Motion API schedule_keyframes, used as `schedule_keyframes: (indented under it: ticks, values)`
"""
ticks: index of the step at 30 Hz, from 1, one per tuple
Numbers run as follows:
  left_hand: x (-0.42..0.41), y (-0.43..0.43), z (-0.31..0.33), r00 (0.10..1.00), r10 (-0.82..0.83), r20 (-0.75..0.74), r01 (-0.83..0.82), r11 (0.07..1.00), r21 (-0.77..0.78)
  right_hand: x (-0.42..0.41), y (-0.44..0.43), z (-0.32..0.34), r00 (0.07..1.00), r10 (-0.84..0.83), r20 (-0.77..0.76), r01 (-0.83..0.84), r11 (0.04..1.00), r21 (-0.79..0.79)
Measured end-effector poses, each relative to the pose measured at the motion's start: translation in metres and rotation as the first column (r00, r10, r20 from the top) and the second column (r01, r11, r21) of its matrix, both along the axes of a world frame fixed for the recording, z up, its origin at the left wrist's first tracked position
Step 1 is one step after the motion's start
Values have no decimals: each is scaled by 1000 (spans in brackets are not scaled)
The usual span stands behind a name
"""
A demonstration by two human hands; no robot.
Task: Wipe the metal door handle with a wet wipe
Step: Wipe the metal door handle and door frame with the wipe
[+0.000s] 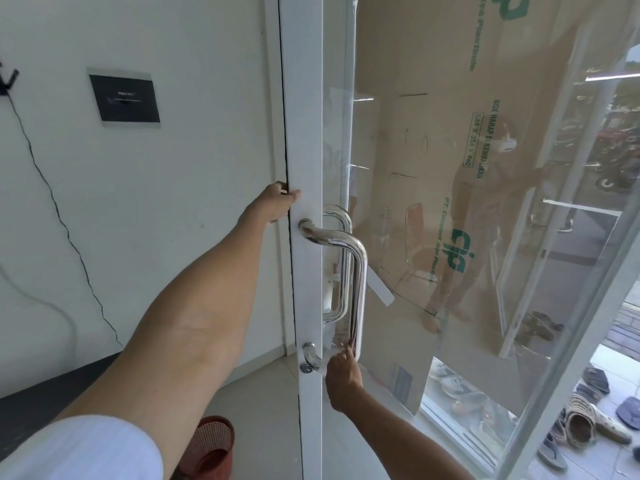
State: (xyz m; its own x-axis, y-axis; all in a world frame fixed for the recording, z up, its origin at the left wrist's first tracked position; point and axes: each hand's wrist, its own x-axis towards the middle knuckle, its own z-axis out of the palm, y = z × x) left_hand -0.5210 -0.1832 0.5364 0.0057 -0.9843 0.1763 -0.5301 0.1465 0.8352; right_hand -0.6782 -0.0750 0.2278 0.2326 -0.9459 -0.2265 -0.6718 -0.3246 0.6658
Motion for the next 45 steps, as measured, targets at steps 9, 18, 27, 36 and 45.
schedule_keyframes:
  ticks: [9,18,27,36,45]
  values:
    - [2,1,1,1000,-11,4,11,1000,21,0,8,10,991,0,135,-4,1000,31]
    - [3,4,5,1000,-20,15,20,999,37,-5,14,10,998,54,37,-55,998,27]
    - [-2,0,1,1000,-8,-16,8,1000,13,-9,15,14,999,44,13,-44,999,2]
    - [-6,-5,-4,995,-13,-101,19,998,59,-8,14,17,998,43,50,-44,999,23]
    - [-3,-10,-10,965,-65,-254,98,988,119,-4,10,17,989,-1,147,-6,999,47]
